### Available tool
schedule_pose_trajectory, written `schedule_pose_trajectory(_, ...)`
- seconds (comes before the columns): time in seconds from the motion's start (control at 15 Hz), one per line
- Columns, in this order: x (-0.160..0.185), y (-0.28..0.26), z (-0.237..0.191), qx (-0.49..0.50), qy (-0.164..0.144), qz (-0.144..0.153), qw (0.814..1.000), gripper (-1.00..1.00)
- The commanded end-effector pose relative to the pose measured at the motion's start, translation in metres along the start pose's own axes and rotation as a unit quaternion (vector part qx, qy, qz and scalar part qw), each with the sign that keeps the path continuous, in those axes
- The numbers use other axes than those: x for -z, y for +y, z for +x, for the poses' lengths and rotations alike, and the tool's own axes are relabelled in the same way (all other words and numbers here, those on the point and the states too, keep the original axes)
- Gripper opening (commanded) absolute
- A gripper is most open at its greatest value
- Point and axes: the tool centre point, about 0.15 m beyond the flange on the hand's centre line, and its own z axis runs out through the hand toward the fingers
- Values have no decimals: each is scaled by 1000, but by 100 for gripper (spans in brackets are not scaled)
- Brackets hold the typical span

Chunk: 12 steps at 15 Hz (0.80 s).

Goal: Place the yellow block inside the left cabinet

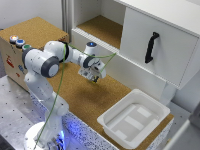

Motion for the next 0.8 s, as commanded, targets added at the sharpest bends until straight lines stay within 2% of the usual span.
schedule_pose_trajectory(0.0, 97, -41, 63, 46, 39, 20, 998, -100)
schedule_pose_trajectory(0.07, 115, -44, 81, 49, 57, 21, 997, -100)
schedule_pose_trajectory(0.2, 146, -50, 121, 56, 78, 42, 995, -100)
schedule_pose_trajectory(0.4, 169, -59, 173, 53, 101, 53, 992, -100)
schedule_pose_trajectory(0.6, 166, -74, 220, 56, 98, 57, 992, -100)
schedule_pose_trajectory(0.73, 154, -85, 247, 50, 95, 48, 993, -100)
